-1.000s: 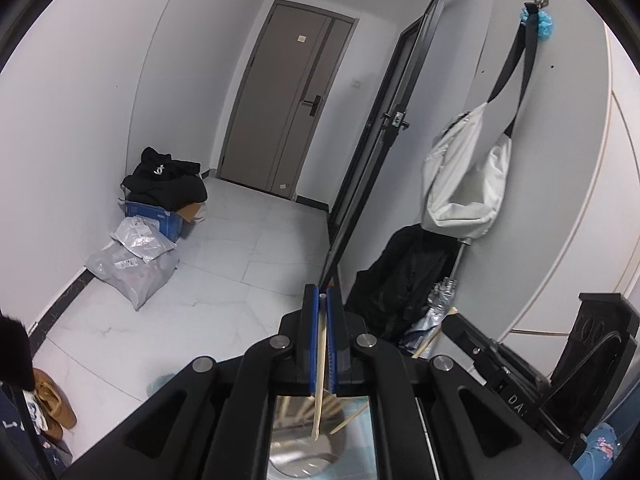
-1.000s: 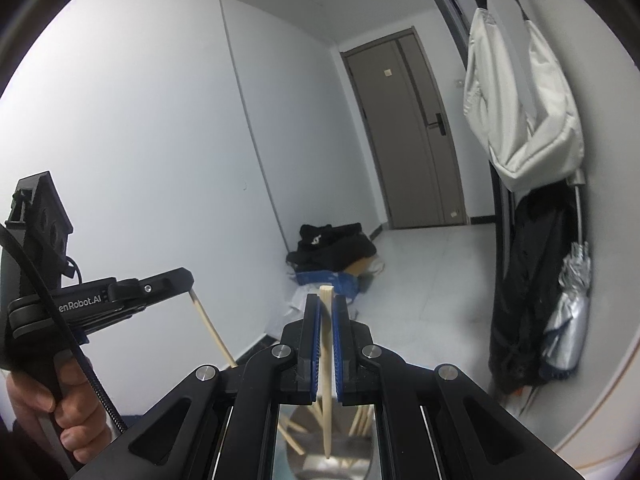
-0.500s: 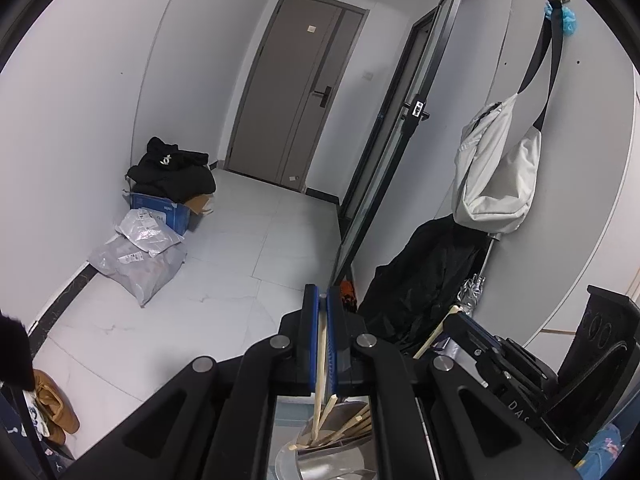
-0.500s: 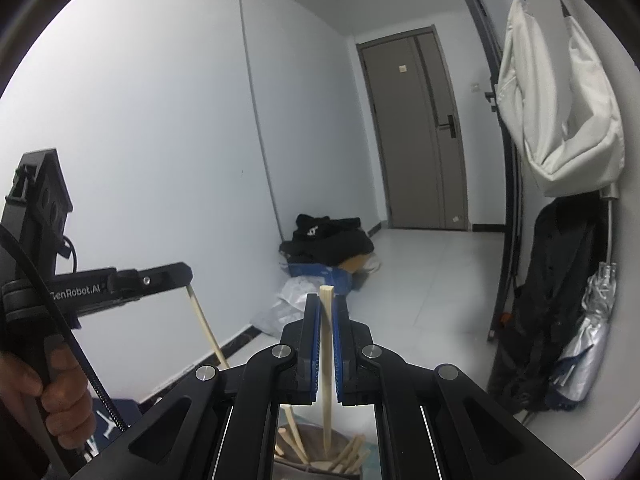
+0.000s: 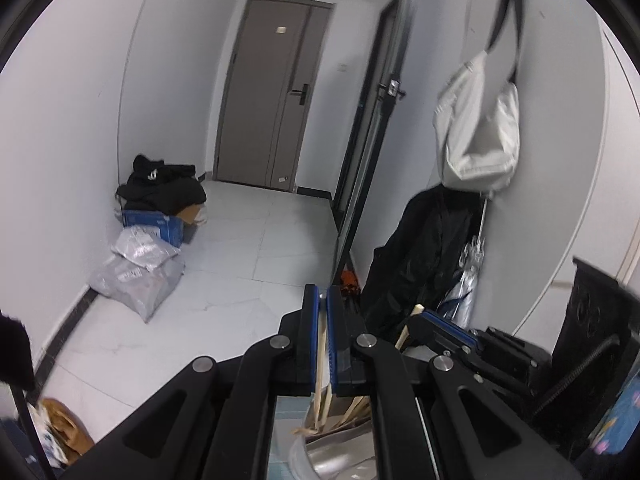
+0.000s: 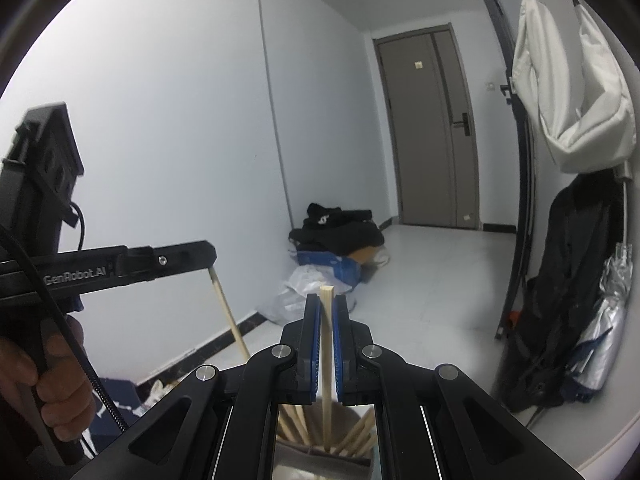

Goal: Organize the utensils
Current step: 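Open both grippers to drop the chopsticks into the holder, then withdraw both open grippers from the holder toward the remaining chopsticks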

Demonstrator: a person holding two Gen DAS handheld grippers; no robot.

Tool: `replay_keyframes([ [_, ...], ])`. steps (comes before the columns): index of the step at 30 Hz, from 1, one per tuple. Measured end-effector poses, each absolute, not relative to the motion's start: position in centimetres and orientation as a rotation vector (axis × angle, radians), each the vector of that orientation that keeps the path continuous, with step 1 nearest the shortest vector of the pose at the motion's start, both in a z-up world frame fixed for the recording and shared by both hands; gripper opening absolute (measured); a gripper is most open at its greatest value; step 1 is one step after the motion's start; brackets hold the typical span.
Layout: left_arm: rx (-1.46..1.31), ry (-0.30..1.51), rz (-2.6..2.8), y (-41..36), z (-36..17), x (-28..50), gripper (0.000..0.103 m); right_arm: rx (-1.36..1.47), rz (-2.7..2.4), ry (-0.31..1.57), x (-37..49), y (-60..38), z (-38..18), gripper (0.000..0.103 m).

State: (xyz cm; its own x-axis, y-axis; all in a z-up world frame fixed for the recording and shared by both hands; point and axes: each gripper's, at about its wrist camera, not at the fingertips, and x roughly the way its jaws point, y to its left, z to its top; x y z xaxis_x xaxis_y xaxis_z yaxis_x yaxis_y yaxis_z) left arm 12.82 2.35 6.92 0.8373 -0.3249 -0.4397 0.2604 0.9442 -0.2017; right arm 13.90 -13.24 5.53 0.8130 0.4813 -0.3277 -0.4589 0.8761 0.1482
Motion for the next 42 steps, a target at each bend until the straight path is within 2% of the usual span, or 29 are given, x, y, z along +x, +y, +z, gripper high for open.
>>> replay_keyframes([
  [8, -0.099, 0.505, -0.329, 1.6, 5.4, 12.3, 0.001, 0.080, 0.514, 0.455, 14.5, -13.2, 3.0, 0.005],
  [22, -0.116, 0.737, -0.359, 1.1, 2.2, 12.1, 0.003, 0.038, 0.564, 0.578, 13.0, -13.1, 0.4, 0.008],
  [25, -0.124, 0.724, -0.340, 1.1, 2.7, 11.0, 0.021, 0.036, 0.557, 0.569, 11.8, -13.7, 0.8, 0.012],
  [27, -0.144, 0.703, -0.340, 1.2, 3.2, 10.3, 0.045, 0.032, 0.545, 0.564, 11.3, -13.9, 1.0, 0.016],
  [30, -0.139, 0.670, -0.327, 1.0, 4.1, 9.5, 0.051, 0.041, 0.527, 0.556, 10.3, -14.5, 1.6, 0.021],
  [34, -0.159, 0.611, -0.302, 1.5, 5.7, 7.7, 0.053, 0.054, 0.497, 0.534, 8.9, -15.1, 2.4, 0.036],
  [36, -0.175, 0.591, -0.281, 1.9, 6.2, 7.1, 0.069, 0.041, 0.478, 0.533, 8.4, -15.3, 2.7, 0.037],
  [38, -0.197, 0.559, -0.254, 2.5, 6.8, 6.0, 0.074, 0.043, 0.462, 0.530, 7.9, -15.6, 3.0, 0.042],
  [42, -0.213, 0.561, -0.208, 3.2, 6.5, 5.3, 0.075, 0.063, 0.445, 0.520, 6.0, -16.0, 3.2, 0.048],
])
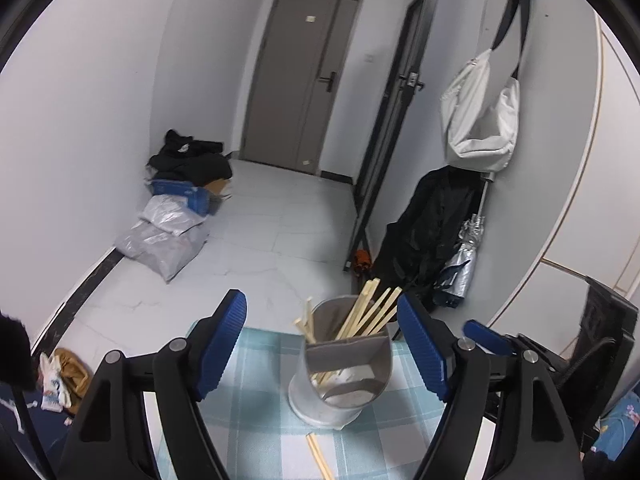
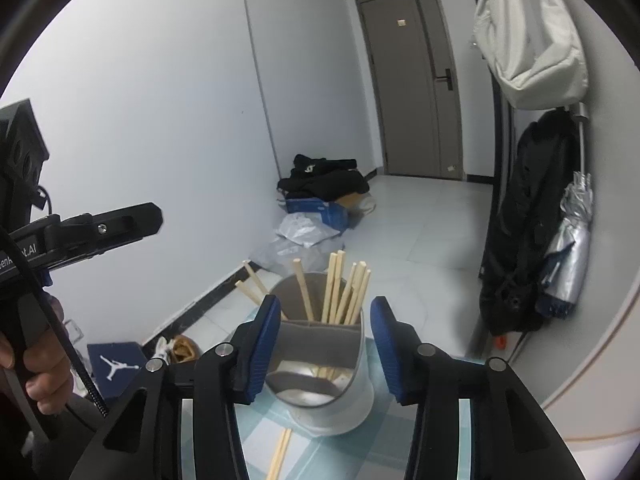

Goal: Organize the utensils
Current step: 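Withdraw both open grippers from the holder toward the remaining chopsticks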

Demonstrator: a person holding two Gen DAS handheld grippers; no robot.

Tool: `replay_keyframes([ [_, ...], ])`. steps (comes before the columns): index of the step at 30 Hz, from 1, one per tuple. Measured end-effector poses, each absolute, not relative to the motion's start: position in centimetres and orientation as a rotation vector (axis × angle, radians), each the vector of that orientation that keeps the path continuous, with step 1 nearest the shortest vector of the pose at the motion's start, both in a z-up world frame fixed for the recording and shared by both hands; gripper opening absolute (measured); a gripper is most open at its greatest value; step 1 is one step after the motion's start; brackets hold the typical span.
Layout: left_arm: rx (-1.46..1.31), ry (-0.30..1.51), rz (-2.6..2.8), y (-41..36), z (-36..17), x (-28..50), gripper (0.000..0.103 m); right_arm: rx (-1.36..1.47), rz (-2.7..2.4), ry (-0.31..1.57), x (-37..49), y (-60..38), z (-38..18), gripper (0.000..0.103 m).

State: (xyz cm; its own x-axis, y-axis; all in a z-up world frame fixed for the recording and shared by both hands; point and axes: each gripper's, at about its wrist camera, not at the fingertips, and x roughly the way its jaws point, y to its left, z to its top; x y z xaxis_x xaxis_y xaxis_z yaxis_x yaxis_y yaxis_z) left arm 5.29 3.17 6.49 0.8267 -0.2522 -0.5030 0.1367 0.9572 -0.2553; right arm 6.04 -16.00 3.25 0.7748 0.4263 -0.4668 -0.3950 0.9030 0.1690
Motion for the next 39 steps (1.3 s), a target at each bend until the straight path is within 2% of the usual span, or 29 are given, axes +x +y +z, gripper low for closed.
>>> replay_keyframes([
  [2, -0.224, 0.564, -0.168, 3.5, 6.0, 4.8, 0.077, 0.058, 0.434, 0.510, 5.0, -15.8, 3.2, 0.053],
  [5, -0.234, 0.557, -0.116, 3.9, 5.4, 3.9, 0.087, 0.052, 0.429, 0.508, 3.8, -15.8, 3.0, 0.055],
  [8, -0.216, 0.548, -0.081, 4.0, 5.0, 3.1, 0.089, 0.051, 0.418, 0.510, 2.7, -15.8, 2.5, 0.064],
  [14, -0.216, 0.525, -0.053, 4.2, 4.3, 1.8, 0.099, 0.045, 0.408, 0.537, 1.2, -15.9, 1.7, 0.071],
  [27, -0.214, 0.580, -0.048, 3.7, -0.3, 0.6, 0.100, 0.028, 0.380, 0.589, -0.9, -15.6, -1.8, 0.075],
  [39, -0.276, 0.709, -0.020, 5.5, -5.8, 1.6, 0.100, -0.074, 0.358, 0.713, -0.7, -14.2, -6.3, 0.075],
])
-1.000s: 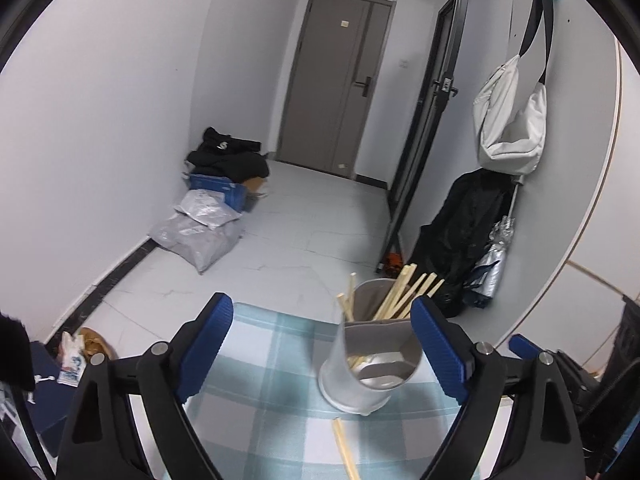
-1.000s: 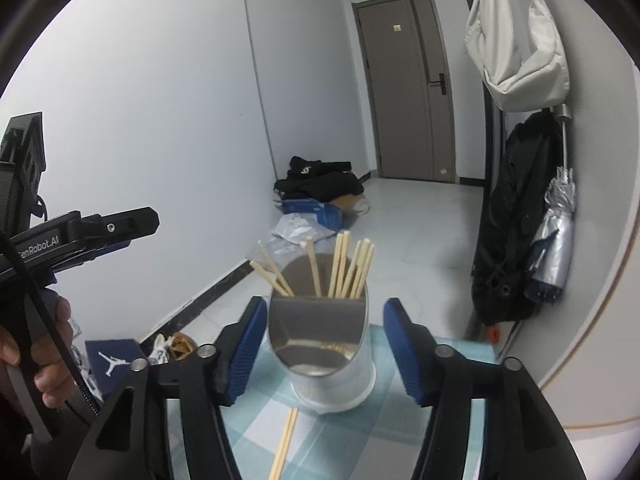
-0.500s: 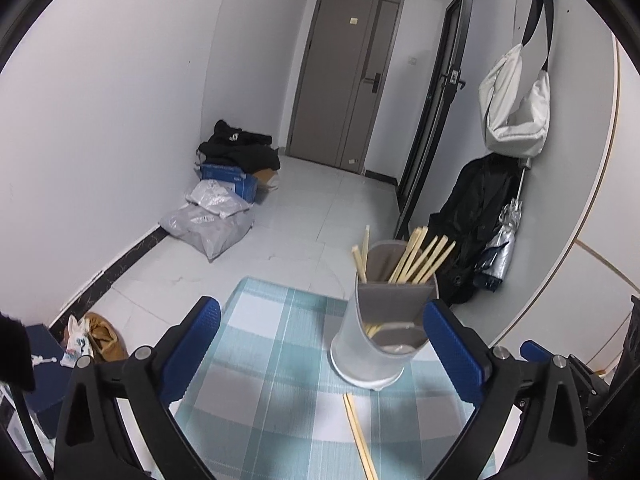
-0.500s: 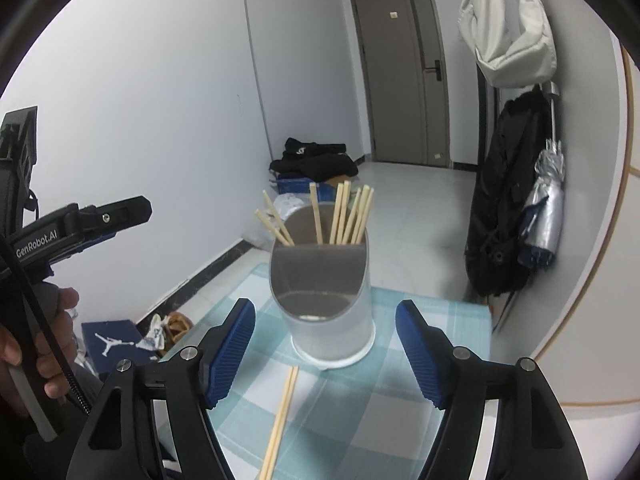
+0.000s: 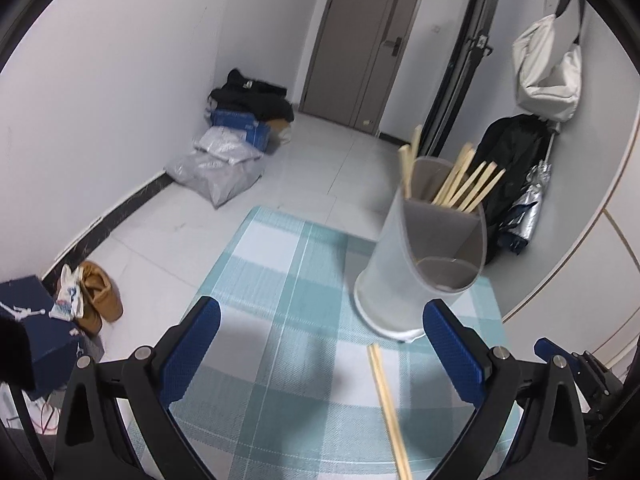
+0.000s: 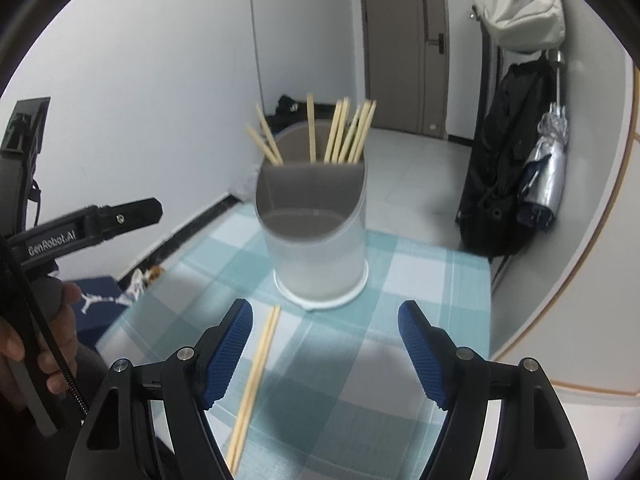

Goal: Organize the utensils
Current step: 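Withdraw both open grippers from the holder toward the remaining chopsticks, then lower the right gripper onto the remaining chopsticks and grasp one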

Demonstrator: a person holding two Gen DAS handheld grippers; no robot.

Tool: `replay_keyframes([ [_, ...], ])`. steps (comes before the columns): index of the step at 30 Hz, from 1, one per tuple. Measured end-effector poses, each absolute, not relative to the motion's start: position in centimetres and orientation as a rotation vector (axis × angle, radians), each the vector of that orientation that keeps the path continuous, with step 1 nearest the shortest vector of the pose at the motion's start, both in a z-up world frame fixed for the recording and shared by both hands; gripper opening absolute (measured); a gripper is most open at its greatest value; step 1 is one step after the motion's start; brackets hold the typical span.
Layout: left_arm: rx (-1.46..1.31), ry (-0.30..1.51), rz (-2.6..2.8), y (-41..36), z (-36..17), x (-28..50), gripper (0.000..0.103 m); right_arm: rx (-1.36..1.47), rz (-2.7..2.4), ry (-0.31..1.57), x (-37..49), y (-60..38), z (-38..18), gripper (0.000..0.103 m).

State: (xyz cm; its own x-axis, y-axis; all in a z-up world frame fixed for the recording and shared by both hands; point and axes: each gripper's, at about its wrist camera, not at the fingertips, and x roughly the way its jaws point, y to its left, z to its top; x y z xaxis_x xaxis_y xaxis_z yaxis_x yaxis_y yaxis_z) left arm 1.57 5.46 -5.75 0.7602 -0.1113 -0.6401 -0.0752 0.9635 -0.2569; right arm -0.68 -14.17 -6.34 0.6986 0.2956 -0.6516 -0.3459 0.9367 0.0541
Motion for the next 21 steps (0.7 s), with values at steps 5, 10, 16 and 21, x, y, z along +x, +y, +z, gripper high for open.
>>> replay_keyframes([
  [5, -0.273, 0.749, -0.032, 5.8, -6.7, 2.2, 0.100, -0.073, 0.363, 0.779, 0.8, -12.8, -8.4, 0.075],
  [10, -0.272, 0.795, -0.014, 6.6, -7.7, 2.7, 0.100, -0.070, 0.361, 0.857, 2.6, -10.6, -10.5, 0.075],
  [16, -0.308, 0.843, 0.020, 8.1, -8.5, 3.8, 0.100, -0.076, 0.362, 0.930, 4.6, -8.8, -12.5, 0.075],
  [21, -0.323, 0.867, 0.037, 8.6, -8.9, 4.3, 0.100, -0.123, 0.328, 0.975, 5.9, -7.7, -14.2, 0.073],
])
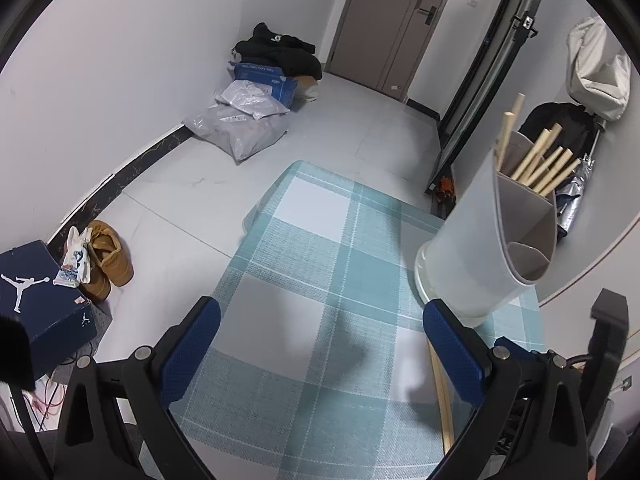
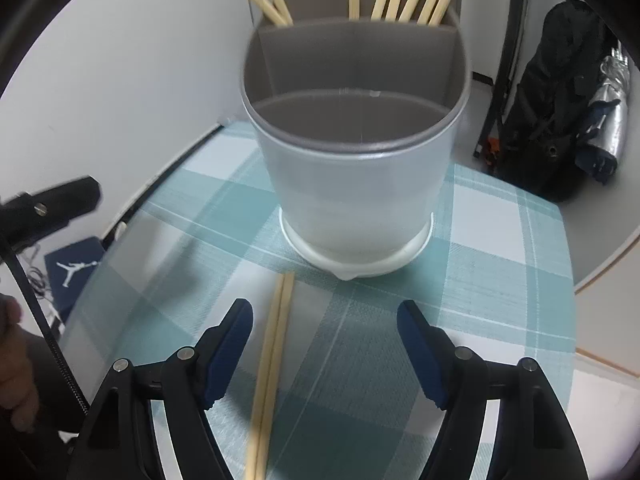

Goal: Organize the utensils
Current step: 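Lower the right gripper onto the remaining chopsticks and grasp one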

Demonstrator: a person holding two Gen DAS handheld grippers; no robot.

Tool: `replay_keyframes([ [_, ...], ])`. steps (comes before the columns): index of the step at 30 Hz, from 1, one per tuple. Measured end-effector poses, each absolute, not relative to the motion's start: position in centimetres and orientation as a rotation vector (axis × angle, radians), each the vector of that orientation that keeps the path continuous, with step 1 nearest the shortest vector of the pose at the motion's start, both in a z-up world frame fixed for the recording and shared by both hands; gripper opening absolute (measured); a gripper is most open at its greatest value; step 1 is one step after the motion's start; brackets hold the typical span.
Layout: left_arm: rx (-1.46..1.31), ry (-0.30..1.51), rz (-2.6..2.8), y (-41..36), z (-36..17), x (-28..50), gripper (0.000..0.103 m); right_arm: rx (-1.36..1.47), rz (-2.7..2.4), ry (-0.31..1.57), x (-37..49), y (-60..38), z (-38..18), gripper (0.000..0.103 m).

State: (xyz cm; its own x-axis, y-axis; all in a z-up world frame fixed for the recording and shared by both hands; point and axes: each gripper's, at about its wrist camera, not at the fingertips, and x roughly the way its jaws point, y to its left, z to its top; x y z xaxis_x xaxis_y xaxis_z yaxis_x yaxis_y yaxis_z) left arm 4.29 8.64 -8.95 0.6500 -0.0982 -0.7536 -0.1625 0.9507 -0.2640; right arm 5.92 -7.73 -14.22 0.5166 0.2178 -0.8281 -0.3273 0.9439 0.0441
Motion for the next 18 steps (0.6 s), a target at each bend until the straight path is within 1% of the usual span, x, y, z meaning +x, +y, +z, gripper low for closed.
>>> replay_keyframes([
  [2, -0.316, 0.879, 0.059, 8.9, -9.1, 4.4, 0.100, -0.143, 0.320, 0.982, 6.0, -7.3, -14.6, 0.067],
  [4, -0.312, 0.886, 0.080, 9.2, -9.5, 4.5, 0.100, -0.180, 0.311, 0.987, 6.0, -6.6, -15.1, 0.065],
  [7, -0.335, 0.911, 0.088, 9.9, -10.0, 4.8, 0.100, -0.235, 0.300, 0.994, 6.0, -5.8, -15.7, 0.056],
  [10, -0.352, 0.921, 0.101, 10.5, -10.1, 4.8, 0.100, -0.249, 0.298, 0.977, 6.0, -5.6, -15.7, 0.051],
  [13, -0.369, 0.932, 0.109, 10.8, -10.2, 4.9, 0.100, -0.220, 0.313, 0.989, 6.2, -5.7, -15.7, 0.040],
  [18, -0.383, 0.938, 0.113, 11.1, -10.2, 4.9, 0.100, -0.225, 0.301, 0.990, 6.3, -5.8, -15.6, 0.039],
])
